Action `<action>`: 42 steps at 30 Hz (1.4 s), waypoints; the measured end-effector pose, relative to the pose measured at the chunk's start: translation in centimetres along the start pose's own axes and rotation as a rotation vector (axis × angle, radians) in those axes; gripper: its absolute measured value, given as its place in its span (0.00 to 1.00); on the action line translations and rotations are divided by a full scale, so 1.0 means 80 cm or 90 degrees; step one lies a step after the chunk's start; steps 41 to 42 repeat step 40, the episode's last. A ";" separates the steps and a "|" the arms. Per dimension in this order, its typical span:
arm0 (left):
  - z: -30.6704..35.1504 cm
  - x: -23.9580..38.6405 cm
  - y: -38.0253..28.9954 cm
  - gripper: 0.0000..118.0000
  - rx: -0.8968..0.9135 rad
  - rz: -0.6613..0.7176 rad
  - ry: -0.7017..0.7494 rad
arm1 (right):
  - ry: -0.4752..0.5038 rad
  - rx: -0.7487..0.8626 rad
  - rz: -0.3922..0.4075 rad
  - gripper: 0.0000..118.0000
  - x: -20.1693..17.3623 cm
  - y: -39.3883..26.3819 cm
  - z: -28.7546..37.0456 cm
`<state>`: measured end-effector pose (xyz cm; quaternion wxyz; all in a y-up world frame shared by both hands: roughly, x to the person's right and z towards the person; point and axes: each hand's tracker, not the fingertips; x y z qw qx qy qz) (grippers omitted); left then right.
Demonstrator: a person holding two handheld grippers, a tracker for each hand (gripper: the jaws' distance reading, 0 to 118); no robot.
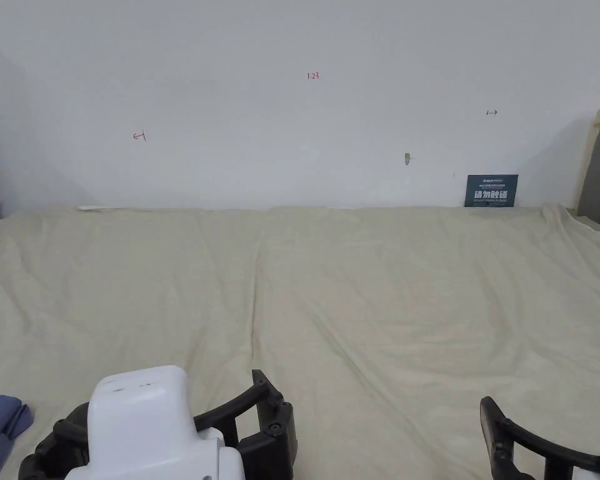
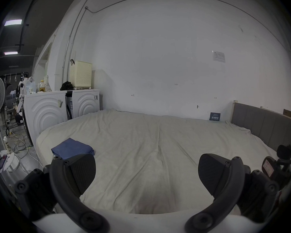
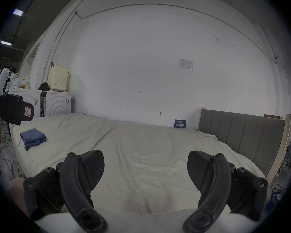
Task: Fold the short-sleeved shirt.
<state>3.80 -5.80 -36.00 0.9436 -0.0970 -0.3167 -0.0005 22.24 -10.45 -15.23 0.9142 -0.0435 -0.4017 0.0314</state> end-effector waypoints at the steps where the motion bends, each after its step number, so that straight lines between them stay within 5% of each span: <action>1: 0.000 -0.001 0.001 1.00 -0.007 0.007 -0.008 | 0.000 -0.001 0.000 0.87 0.000 0.000 0.000; 25: 0.003 0.006 -0.006 1.00 0.022 -0.060 -0.006 | 0.002 -0.003 -0.001 0.87 -0.004 -0.001 0.000; 29: 0.003 0.004 -0.009 1.00 0.065 -0.028 0.090 | 0.003 -0.004 -0.002 0.87 -0.005 -0.001 0.001; 31: -0.003 -0.004 -0.006 1.00 0.027 -0.025 0.023 | 0.004 -0.002 -0.001 0.87 -0.005 -0.001 0.001; 42: -0.006 -0.022 0.000 1.00 -0.041 0.055 0.008 | 0.006 -0.004 -0.002 0.87 -0.007 0.000 -0.002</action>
